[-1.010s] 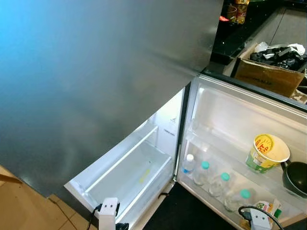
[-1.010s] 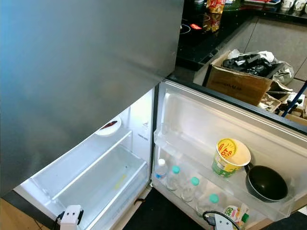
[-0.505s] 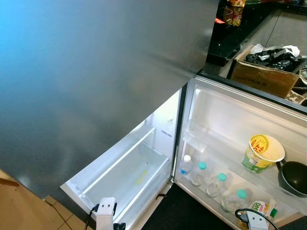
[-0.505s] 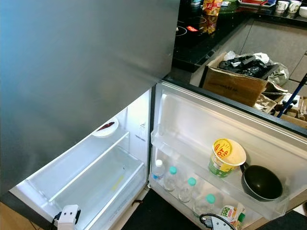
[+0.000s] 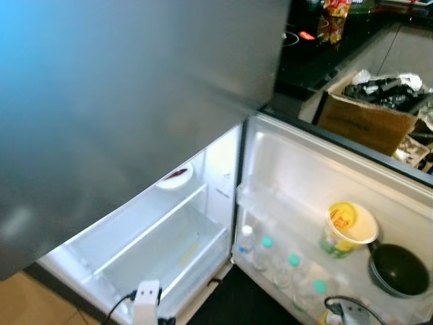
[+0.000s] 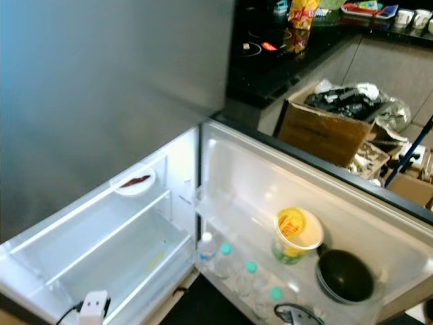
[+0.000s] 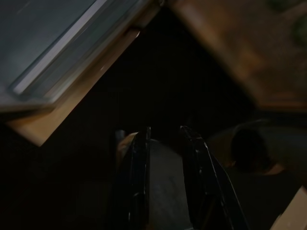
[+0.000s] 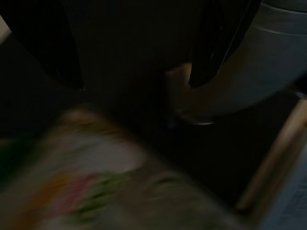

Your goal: Restocking fridge

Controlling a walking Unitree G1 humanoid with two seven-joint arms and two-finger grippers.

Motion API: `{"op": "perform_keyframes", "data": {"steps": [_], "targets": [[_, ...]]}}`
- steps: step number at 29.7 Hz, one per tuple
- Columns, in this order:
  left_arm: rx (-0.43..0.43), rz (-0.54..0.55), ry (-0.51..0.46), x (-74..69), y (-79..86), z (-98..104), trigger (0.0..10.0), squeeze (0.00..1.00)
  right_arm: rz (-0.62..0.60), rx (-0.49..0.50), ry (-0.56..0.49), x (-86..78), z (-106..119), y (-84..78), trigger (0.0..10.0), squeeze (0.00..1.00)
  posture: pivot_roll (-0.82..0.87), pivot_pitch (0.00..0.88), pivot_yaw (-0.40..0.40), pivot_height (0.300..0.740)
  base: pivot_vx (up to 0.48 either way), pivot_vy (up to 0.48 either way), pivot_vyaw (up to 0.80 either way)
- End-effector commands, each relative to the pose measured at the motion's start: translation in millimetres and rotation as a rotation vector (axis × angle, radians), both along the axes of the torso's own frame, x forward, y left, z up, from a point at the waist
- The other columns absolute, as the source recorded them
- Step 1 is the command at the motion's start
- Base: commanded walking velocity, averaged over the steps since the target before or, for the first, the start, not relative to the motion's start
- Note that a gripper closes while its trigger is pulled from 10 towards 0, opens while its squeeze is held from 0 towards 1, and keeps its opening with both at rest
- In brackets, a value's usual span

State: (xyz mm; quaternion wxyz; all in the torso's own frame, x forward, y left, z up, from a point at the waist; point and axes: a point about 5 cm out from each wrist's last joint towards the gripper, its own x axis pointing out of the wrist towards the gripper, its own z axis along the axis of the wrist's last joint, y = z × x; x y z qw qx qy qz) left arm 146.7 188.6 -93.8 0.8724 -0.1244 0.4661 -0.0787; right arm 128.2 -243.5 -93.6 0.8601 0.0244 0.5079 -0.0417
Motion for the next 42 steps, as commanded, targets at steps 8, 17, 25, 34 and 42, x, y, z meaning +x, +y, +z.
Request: {"op": "perform_keyframes", "data": {"steps": [8,17,25,34,42], "targets": [[-0.014,0.026,0.021,-6.5,-5.1,-3.3,10.0,0.00,0.012,-0.012,0.018,-3.6,-1.9,2.1,10.0,0.00,-0.05,0.000,0.001,0.740,0.000,-0.334,0.00],[-0.005,0.052,0.029,-6.4,-3.5,-3.6,10.0,0.00,0.012,-0.022,0.016,-2.2,-0.9,-0.4,10.0,0.00,-0.06,0.000,0.001,0.740,0.000,0.000,0.00],[0.004,0.041,0.039,-7.6,-6.8,-4.8,10.0,0.00,0.027,-0.028,0.031,-4.7,-1.9,0.2,10.0,0.00,-0.06,0.001,-0.002,0.740,0.000,0.000,0.00],[0.009,0.033,0.043,-8.8,-9.5,-5.6,10.0,0.00,0.029,-0.038,0.045,-8.2,-2.6,-1.8,10.0,0.00,-0.06,0.006,-0.006,0.740,0.000,0.000,0.00],[0.009,0.028,0.041,-8.9,-12.0,-5.9,10.0,0.00,0.037,-0.041,0.051,-9.7,-3.0,-2.1,10.0,0.00,-0.06,0.008,-0.009,0.740,0.000,0.000,0.00]]}}
